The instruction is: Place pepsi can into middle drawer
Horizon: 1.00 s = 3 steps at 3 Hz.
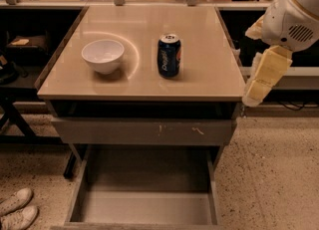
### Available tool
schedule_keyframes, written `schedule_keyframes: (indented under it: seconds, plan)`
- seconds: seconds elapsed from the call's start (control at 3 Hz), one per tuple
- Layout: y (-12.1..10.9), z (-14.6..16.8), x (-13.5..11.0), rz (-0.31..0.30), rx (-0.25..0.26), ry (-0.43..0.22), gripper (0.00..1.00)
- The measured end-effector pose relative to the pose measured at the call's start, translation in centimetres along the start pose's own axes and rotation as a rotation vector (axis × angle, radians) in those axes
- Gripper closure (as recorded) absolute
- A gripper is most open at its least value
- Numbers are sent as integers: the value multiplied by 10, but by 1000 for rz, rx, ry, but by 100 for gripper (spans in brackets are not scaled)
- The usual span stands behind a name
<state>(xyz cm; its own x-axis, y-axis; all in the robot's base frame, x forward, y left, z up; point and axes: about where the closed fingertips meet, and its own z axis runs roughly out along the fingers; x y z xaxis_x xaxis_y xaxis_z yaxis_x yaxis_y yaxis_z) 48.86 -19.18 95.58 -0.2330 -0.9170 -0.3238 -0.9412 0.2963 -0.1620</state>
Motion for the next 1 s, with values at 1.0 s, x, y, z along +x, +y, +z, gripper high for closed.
schedule_keyframes:
  seconds: [1.0]
  plan:
    - [-13, 24, -19, -11, -11, -51, 0]
